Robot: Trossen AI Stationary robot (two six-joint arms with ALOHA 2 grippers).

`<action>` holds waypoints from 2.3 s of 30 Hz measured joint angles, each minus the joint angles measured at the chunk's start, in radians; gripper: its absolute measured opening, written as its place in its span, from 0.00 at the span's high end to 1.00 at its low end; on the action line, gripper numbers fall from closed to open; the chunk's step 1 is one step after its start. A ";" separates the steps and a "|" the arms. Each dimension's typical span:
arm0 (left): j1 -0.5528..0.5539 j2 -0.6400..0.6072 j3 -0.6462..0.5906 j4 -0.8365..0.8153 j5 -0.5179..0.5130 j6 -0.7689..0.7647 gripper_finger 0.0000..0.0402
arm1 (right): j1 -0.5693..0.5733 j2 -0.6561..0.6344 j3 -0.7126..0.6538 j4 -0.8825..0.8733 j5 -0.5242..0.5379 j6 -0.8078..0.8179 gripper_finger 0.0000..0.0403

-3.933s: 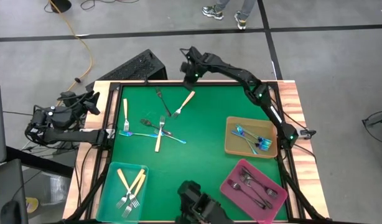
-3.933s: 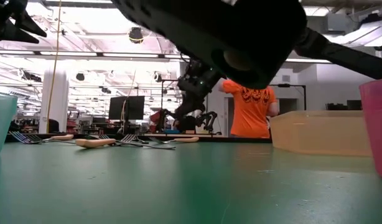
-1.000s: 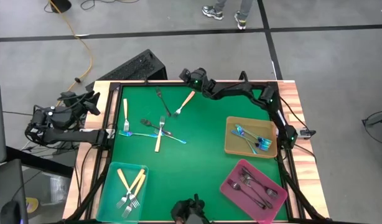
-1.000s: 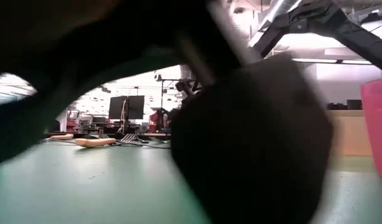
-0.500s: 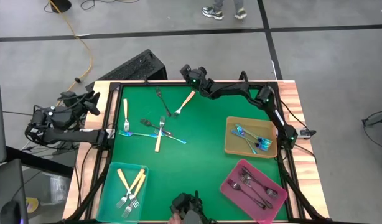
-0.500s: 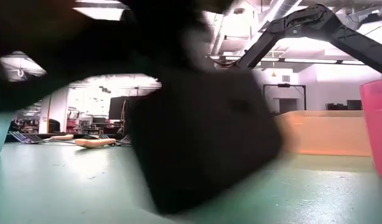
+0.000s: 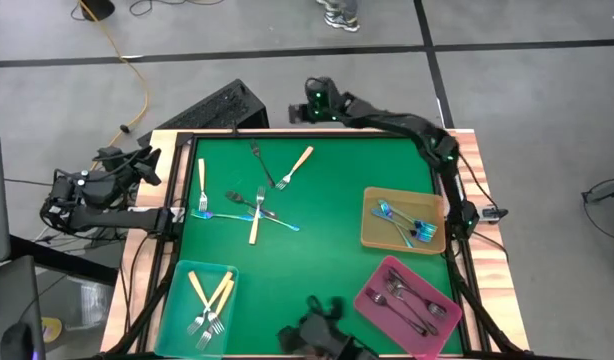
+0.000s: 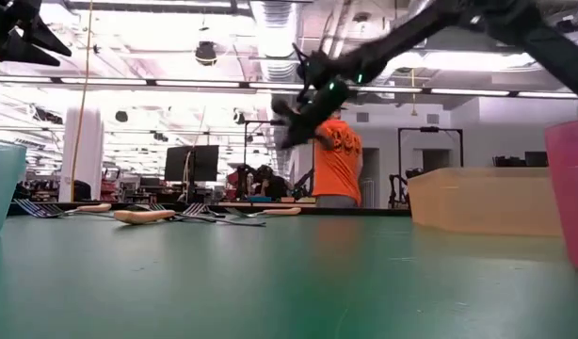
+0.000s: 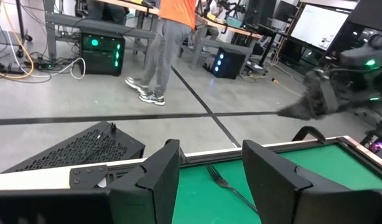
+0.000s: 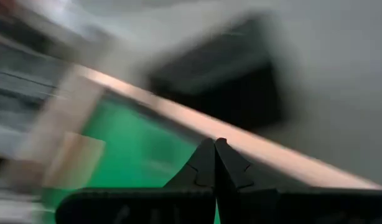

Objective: Sort silverware by color (type)
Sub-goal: Put the yellow fork into the blue bin

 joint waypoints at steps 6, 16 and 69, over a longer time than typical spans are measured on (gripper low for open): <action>0.000 0.000 0.000 0.000 0.000 0.000 0.61 | 0.004 -0.076 -0.002 -0.328 0.300 -0.324 0.96; 0.000 0.000 0.000 0.000 0.000 0.000 0.61 | 0.046 -0.036 -0.201 -0.200 0.204 -0.326 0.97; 0.742 1.546 0.283 1.044 1.187 0.340 1.00 | 0.248 -0.790 -0.246 -0.529 0.274 -0.536 0.96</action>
